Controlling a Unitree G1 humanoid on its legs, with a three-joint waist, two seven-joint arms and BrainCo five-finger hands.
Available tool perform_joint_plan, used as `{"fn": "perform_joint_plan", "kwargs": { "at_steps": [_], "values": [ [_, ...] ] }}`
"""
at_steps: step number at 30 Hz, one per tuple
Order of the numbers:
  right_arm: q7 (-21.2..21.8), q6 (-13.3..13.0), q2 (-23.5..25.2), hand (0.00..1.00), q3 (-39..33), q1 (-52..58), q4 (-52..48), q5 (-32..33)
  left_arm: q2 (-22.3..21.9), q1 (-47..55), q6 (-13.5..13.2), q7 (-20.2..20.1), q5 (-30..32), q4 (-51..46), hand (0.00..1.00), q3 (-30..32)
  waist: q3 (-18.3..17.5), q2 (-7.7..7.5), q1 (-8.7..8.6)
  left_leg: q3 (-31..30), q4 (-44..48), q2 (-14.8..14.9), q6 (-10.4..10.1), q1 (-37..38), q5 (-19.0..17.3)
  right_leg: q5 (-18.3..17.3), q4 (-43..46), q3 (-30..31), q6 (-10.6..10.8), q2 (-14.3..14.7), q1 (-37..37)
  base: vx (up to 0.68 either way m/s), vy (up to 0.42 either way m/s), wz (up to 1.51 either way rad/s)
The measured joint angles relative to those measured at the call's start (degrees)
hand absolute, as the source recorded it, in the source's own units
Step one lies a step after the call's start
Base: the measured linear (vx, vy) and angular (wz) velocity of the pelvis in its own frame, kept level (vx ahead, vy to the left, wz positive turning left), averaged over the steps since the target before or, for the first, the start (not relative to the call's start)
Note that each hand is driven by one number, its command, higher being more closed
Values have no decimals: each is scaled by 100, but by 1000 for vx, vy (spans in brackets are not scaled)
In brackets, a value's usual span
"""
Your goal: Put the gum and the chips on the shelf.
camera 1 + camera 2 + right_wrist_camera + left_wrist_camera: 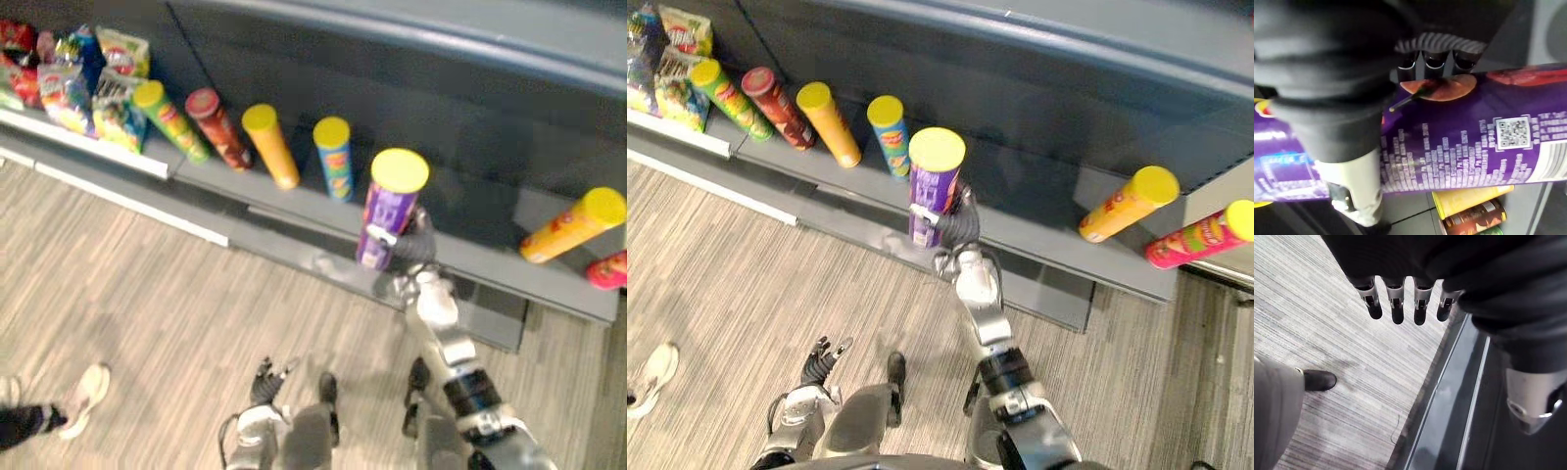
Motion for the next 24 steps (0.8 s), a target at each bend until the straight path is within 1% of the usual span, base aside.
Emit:
{"fn": "perform_joint_plan", "kwargs": {
  "at_steps": [1, 4, 5, 7, 10, 12, 13, 15, 17, 19, 21, 22, 24],
  "values": [
    [-322, 26, 24, 100, -403, -477, 351, -292, 0, -36, -2, 39, -1, -11, 0, -10, 91, 17, 49, -31, -1, -35, 9, -151, 66, -1, 69, -23, -4, -52, -155, -72, 0, 16],
    [-606, 66, -7, 100, -917, -949, 708, -448, 3, -39, -2, 62, -6, -78, 0, -89, 195, 79, 124, -56, -10, -58, 32, -256, 123, -1, 133, -53, -5, -93, -265, -51, 2, 13],
    [-784, 114, -95, 100, -1161, -1208, 891, -490, 2, -42, -19, 63, -7, -125, 0, -150, 225, 125, 142, -104, -16, -74, 33, -332, 154, -1, 152, -91, -5, -116, -334, 9, 3, 15],
    [-888, 167, -199, 100, -1308, -1430, 1044, -630, 1, -66, -30, 63, -14, -124, 0, -169, 250, 167, 146, -140, -15, -86, 70, -384, 236, -1, 178, -118, -7, -130, -406, 39, 0, 14],
    [-1093, 193, -309, 100, -1528, -1758, 1198, -667, -2, -140, -38, 64, -198, -132, 0, -189, 301, 254, 156, -185, 19, -101, 68, -515, 278, -11, 248, -137, -20, -154, -546, 28, -2, 7],
    [-1282, 198, -429, 100, -1633, -1850, 1203, -856, -12, -218, -41, 65, -219, -153, 0, -224, 376, 378, 169, -234, 43, -125, 69, -547, 279, -24, 275, -182, -22, -184, -551, 1, 6, 10],
    [-1307, 198, -452, 100, -1658, -1864, 1203, -881, -12, -233, -44, 65, -220, -154, 0, -225, 388, 404, 163, -250, 46, -136, 73, -564, 281, -46, 313, -193, -18, -199, -570, -37, 6, 12],
    [-1509, 198, -471, 100, -1845, -2015, 1299, -962, -1, -306, -92, 73, -225, -162, 0, -223, 401, 441, 165, -311, 52, -170, 86, -733, 303, -120, 515, -236, -37, -274, -778, -39, -1, 16],
    [-1632, 208, -478, 100, -1972, -2115, 1455, -1103, -2, -325, -103, 74, -226, -161, 0, -261, 412, 456, 173, -356, 40, -177, 82, -819, 380, -124, 544, -268, -44, -286, -867, -7, -11, 14],
    [-1752, 212, -485, 100, -2034, -2116, 1473, -1111, -11, -324, -103, 75, -227, -156, 0, -373, 447, 501, 218, -360, 36, -180, 73, -833, 404, -143, 622, -270, -70, -303, -923, -4, -11, 4],
    [-1823, 214, -484, 100, -2068, -2118, 1479, -1177, -18, -327, -103, 77, -227, -156, 0, -390, 467, 539, 256, -361, 32, -183, 70, -844, 420, -174, 696, -267, -79, -320, -971, 0, 0, 0],
    [-1893, 214, -483, 100, -2082, -2128, 1481, -1327, -17, -348, -105, 88, -227, -156, 0, -388, 472, 553, 271, -364, 24, -188, 67, -894, 431, -206, 765, -261, -87, -338, -1039, -46, -29, 6],
    [-1943, 214, -482, 100, -2223, -2189, 1495, -1330, -18, -423, -104, 91, -227, -145, 0, -392, 488, 580, 290, -392, -41, -202, 27, -942, 462, -231, 851, -267, -105, -363, -1140, -44, -31, 9]
  ]
}}
